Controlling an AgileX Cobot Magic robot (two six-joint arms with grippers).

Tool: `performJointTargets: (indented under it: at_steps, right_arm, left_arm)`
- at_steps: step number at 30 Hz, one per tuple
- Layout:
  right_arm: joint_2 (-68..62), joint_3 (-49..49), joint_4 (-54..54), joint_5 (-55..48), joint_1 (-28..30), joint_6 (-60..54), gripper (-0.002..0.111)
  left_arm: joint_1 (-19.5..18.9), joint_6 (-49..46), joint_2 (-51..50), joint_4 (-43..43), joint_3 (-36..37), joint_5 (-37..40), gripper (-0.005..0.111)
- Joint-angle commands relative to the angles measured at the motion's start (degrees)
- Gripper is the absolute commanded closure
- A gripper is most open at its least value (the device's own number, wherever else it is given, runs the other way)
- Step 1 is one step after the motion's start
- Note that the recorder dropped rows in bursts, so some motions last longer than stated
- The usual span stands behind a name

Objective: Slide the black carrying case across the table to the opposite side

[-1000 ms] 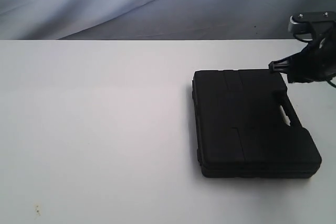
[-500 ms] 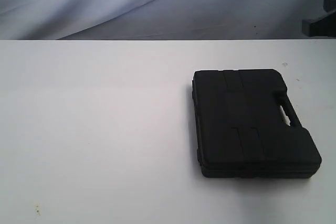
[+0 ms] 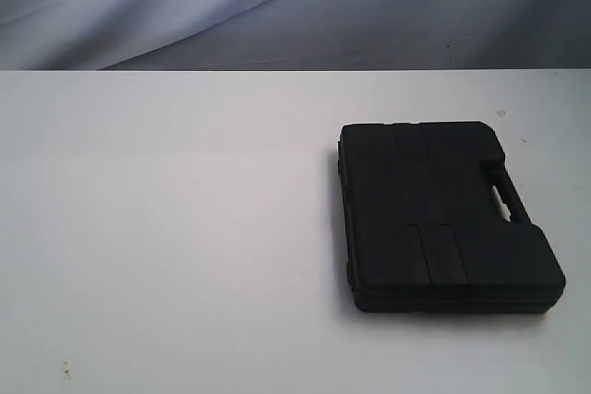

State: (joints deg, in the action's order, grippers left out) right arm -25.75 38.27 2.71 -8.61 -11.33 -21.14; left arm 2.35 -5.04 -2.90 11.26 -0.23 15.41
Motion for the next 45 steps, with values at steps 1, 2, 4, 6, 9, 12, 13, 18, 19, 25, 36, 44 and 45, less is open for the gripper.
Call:
performJointTargets:
  at_steps: [1,2,4,6,9,12,13,18,19,25,36,44,45]
  right_arm:
    - [8.06,-0.24,-0.2,-5.61,-0.12,0.4,0.108]
    - [9.18,-0.29,-0.08,-7.2,-0.12,0.4,0.108]
    - [10.76,-0.86,1.6,-10.54,-0.12,0.4,0.108]
    - [12.19,-2.33,1.98,-13.02,-0.12,0.63,0.108]
    - [14.6,-5.52,1.98,-13.13,-0.12,2.8,0.108]
    - [17.59,-8.62,1.98,-13.49,-0.12,6.92,0.108]
    - [18.65,-9.4,2.14,-13.49,-0.12,8.25,0.108]
    - [25.75,-13.99,11.89,-11.52,-0.12,21.62,0.108]
    - [25.75,-14.89,13.56,-11.2,-0.12,24.05,0.108]
    - [25.75,-19.46,14.85,-11.57,-0.12,29.32,0.108]
    - [25.75,-36.31,-0.59,1.62,-0.12,30.35,0.108]
    - [25.75,-38.27,8.83,8.61,-0.12,29.54,0.108]
    - [25.75,-38.27,8.83,8.61,-0.12,29.41,0.108]
  left_arm:
    - [-0.19,0.07,0.19,0.01,0.23,-0.16,0.107]
    - [-0.19,0.07,0.19,0.01,0.23,-0.16,0.107]
    - [-0.19,0.07,0.19,0.01,0.23,-0.16,0.107]
    - [-0.19,0.07,0.19,0.01,0.23,-0.16,0.107]
    - [-0.19,0.07,0.19,0.01,0.23,-0.16,0.107]
    - [-0.19,0.07,0.19,0.01,0.23,-0.16,0.107]
    - [-0.19,0.07,0.19,0.01,0.23,-0.16,0.107]
    - [-0.19,0.07,0.19,0.01,0.23,-0.16,0.107]
    - [-0.19,0.07,0.19,0.01,0.23,-0.16,0.107]
    - [-0.19,0.07,0.17,0.01,0.23,-0.16,0.107]
    - [-0.19,0.07,0.17,0.01,0.23,-0.16,0.107]
    - [-0.19,0.07,0.17,0.01,0.23,-0.16,0.107]
    - [-0.19,0.07,0.17,0.01,0.23,-0.16,0.107]
